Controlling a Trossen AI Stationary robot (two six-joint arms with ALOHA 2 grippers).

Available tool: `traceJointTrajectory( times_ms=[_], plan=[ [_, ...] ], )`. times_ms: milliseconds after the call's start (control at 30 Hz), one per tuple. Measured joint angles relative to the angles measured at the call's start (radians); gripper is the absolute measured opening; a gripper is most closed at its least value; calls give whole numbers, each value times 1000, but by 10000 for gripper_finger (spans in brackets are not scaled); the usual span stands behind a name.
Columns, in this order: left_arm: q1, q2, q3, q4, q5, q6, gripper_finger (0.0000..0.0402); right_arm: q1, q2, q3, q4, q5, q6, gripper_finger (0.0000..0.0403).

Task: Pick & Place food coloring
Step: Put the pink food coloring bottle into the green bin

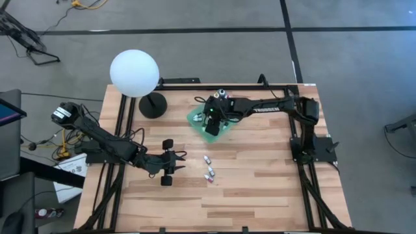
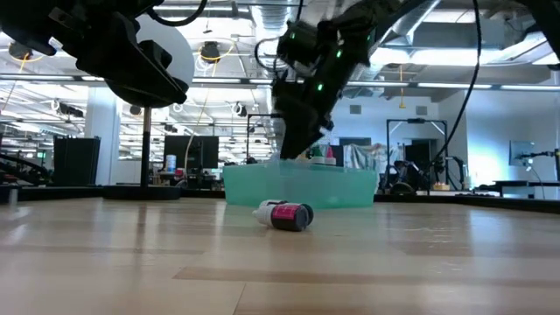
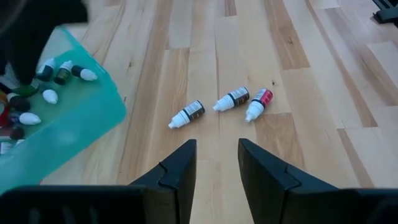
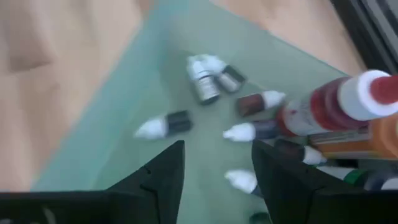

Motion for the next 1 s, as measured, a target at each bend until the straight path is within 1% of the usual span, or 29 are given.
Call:
traceJointTrajectory(
  times_ms=[167, 300, 367, 533, 767, 900, 1000],
  plan=[
    [24, 21, 0, 12, 38, 56, 113, 80, -102, 0, -89, -2, -40, 184],
    [57, 79, 0, 133, 102, 136, 113, 158, -195, 0, -145, 12, -58, 177],
    [75, 124, 0, 213, 141, 179, 113, 202, -240, 0, -170, 39, -59, 172],
    [106, 241, 15, 334, 224, 247, 113, 312, -340, 0, -250, 104, -24, 162],
    [111, 427, 85, 422, 320, 304, 113, 477, -430, 0, -344, 227, 85, 151],
    [113, 507, 136, 447, 334, 334, 113, 581, -443, 0, -387, 315, 163, 148],
    [115, 553, 176, 451, 344, 353, 113, 664, -443, -9, -434, 403, 228, 145]
  ],
)
